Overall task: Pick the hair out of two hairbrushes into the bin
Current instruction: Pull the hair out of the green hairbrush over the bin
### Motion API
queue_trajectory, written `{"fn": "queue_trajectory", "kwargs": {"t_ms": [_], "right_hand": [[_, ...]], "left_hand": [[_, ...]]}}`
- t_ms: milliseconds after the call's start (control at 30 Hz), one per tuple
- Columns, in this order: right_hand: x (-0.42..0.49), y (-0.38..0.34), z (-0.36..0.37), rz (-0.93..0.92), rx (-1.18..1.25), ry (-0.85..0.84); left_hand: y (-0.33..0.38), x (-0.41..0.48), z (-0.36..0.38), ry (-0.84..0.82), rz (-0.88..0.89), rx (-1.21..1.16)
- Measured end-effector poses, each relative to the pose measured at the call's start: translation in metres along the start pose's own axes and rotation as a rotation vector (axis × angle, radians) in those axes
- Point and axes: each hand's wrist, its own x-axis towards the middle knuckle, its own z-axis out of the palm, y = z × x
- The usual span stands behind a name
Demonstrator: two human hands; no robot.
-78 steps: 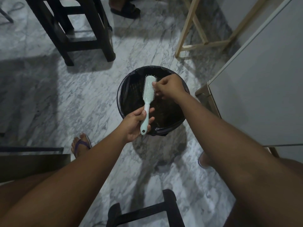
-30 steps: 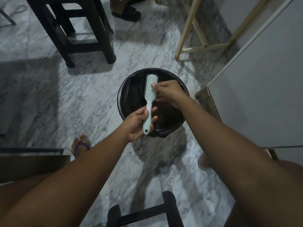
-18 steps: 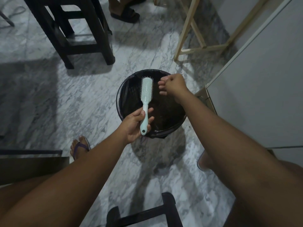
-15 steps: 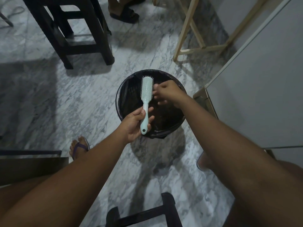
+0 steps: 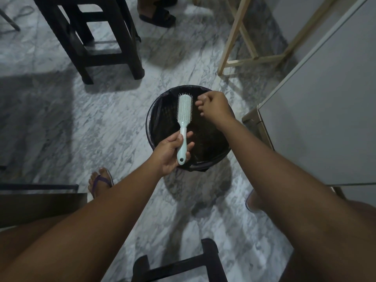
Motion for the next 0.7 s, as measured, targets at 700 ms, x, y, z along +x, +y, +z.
{"fn": "queue_trajectory", "kwargs": {"t_ms": [700], "right_hand": [[0.009, 0.003, 0.009, 0.162, 0.183, -0.024]], "left_hand": [[-0.002, -0.015, 0.007, -0.023, -0.002, 0.045]]}}
